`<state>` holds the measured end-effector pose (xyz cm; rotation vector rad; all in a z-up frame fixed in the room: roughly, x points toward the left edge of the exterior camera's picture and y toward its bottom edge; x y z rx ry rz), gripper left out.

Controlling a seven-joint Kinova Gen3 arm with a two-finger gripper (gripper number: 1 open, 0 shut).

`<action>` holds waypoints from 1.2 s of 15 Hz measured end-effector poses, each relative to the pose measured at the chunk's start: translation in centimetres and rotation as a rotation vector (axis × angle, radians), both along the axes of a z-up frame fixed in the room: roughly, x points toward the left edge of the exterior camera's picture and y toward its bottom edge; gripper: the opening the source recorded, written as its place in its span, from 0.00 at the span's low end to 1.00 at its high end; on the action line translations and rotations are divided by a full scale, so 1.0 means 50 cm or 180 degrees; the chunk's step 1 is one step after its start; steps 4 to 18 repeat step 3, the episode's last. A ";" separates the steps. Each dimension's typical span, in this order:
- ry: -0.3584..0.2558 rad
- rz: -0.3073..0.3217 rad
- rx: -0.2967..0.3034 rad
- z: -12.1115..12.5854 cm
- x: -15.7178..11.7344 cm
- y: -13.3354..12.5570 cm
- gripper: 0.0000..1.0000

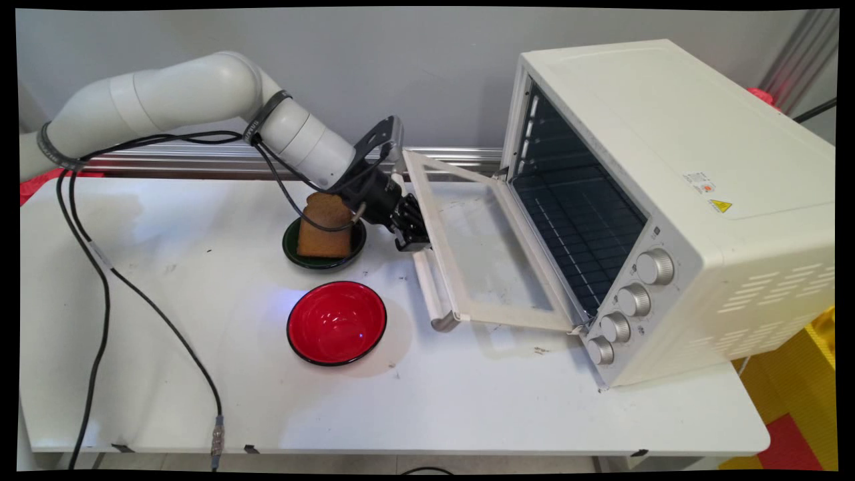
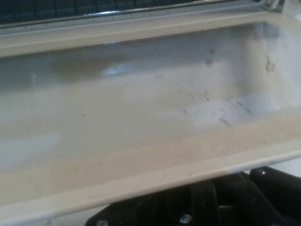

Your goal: Open the oven

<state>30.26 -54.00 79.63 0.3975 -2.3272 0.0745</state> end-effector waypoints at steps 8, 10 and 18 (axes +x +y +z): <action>0.0010 -0.0015 0.0009 -0.007 0.007 0.005 0.00; 0.0010 -0.0015 0.0009 -0.007 0.007 0.005 0.00; 0.0010 -0.0015 0.0009 -0.007 0.007 0.005 0.00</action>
